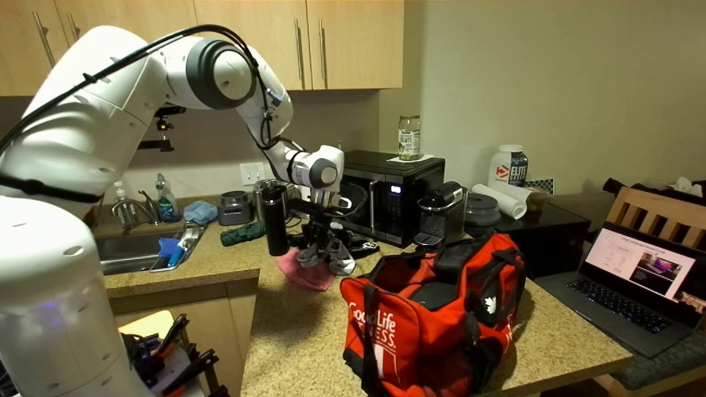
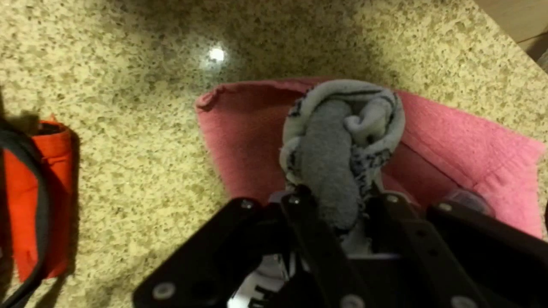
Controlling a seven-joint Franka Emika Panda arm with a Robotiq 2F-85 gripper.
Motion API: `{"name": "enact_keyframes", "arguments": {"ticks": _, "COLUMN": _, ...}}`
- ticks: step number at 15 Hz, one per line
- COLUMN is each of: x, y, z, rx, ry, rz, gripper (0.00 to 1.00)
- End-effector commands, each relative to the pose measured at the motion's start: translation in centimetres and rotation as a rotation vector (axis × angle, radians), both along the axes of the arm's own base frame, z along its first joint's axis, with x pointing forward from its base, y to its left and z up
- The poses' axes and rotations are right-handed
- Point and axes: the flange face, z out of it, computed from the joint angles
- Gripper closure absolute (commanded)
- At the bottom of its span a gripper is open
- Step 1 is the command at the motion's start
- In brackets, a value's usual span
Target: Pick up the pair of socks and put it in the bag
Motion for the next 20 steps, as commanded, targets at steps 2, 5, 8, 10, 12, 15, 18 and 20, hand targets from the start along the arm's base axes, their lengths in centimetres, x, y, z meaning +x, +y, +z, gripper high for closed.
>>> {"name": "enact_keyframes", "arguments": {"ticks": 2, "x": 2.2, "y": -2.5, "z": 3.4, "rx": -0.008, "ry": 0.021, "rz": -0.024, "gripper": 0.90}}
{"name": "enact_keyframes", "arguments": {"ticks": 5, "x": 3.4, "y": -4.0, "z": 4.8, "rx": -0.026, "ry": 0.022, "rz": -0.047, "gripper": 0.90}}
{"name": "enact_keyframes", "arguments": {"ticks": 8, "x": 4.4, "y": -5.4, "z": 5.6, "rx": -0.041, "ry": 0.023, "rz": -0.064, "gripper": 0.90}}
{"name": "enact_keyframes", "arguments": {"ticks": 10, "x": 4.8, "y": -6.1, "z": 5.9, "rx": -0.053, "ry": 0.022, "rz": -0.074, "gripper": 0.90}}
{"name": "enact_keyframes", "arguments": {"ticks": 12, "x": 5.1, "y": -6.6, "z": 6.3, "rx": -0.061, "ry": 0.020, "rz": -0.081, "gripper": 0.90}}
{"name": "enact_keyframes", "arguments": {"ticks": 15, "x": 5.5, "y": -7.1, "z": 6.7, "rx": -0.066, "ry": 0.016, "rz": -0.091, "gripper": 0.90}}
{"name": "enact_keyframes", "arguments": {"ticks": 18, "x": 5.8, "y": -7.5, "z": 6.9, "rx": -0.068, "ry": 0.015, "rz": -0.098, "gripper": 0.90}}
{"name": "enact_keyframes", "arguments": {"ticks": 20, "x": 6.0, "y": -7.9, "z": 7.0, "rx": -0.067, "ry": 0.014, "rz": -0.104, "gripper": 0.90}}
